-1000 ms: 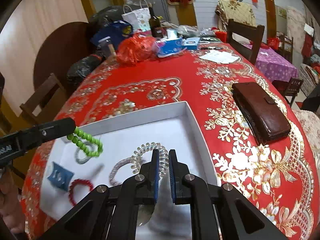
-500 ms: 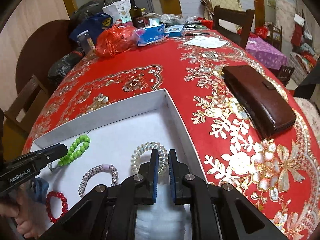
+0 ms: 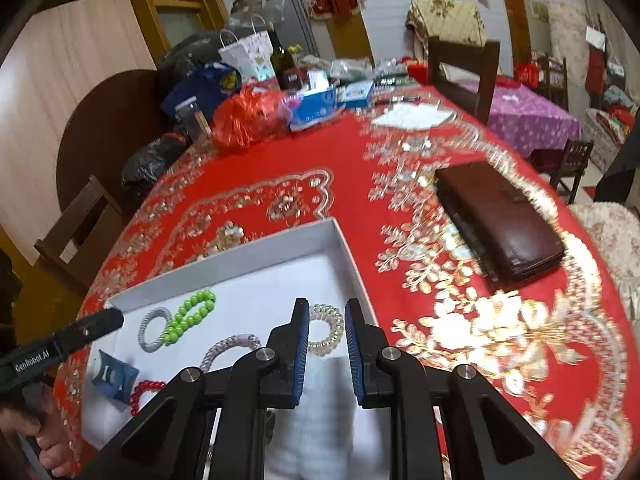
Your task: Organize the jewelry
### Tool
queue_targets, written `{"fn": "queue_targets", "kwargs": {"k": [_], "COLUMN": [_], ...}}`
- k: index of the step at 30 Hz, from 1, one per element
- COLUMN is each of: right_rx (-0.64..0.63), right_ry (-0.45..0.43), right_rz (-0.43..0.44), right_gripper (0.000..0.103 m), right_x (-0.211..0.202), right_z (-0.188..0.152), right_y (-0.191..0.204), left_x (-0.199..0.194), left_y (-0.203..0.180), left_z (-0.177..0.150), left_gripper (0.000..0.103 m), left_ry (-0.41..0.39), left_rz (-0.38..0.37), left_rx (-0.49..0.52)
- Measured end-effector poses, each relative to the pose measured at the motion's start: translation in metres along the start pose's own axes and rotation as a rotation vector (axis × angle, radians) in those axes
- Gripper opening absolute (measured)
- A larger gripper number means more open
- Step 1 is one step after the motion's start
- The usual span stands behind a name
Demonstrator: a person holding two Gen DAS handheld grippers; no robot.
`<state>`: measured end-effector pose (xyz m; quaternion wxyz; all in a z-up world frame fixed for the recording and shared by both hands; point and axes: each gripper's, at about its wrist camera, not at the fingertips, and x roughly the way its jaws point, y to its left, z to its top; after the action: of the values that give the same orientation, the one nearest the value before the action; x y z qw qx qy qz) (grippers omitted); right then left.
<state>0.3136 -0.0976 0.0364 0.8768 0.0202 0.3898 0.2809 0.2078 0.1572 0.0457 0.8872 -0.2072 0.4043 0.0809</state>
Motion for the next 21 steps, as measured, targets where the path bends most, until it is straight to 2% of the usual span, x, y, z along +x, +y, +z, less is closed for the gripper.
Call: {"fn": "queue_targets", "kwargs": {"k": [4, 8, 12, 14, 18, 21], "right_rx": [-0.036, -0.061, -0.097, -0.128, -0.218, -0.232], "right_ry": [-0.014, -0.015, 0.002, 0.023, 0.109, 0.148], "right_rz": [-0.028, -0.041, -0.023, -0.019, -0.035, -0.056], "right_gripper": [0.017, 0.024, 0.026, 0.032, 0.032, 0.032], "right_x": [-0.036, -0.071, -0.099, -0.106, -0.098, -0.09], "right_z": [-0.01, -0.035, -0.071, -0.092, -0.124, -0.137], "right_y": [0.003, 0.004, 0.004, 0.005, 0.008, 0.004], "left_x": [-0.024, -0.049, -0.068, -0.07, -0.057, -0.048], "left_y": [-0.005, -0.021, -0.038, -0.042, -0.043, -0.049], "left_z": [-0.018, -0.048, -0.1, -0.128, -0.164, -0.17], "left_gripper": [0.044, 0.044, 0.046, 0.046, 0.046, 0.046], "left_ry": [-0.003, 0.001, 0.036, 0.062, 0.127, 0.148], "left_rz": [-0.02, -0.053, -0.101, -0.081, -0.024, -0.031], "left_rx": [-0.011, 0.016, 0.101, 0.153, 0.223, 0.283]}}
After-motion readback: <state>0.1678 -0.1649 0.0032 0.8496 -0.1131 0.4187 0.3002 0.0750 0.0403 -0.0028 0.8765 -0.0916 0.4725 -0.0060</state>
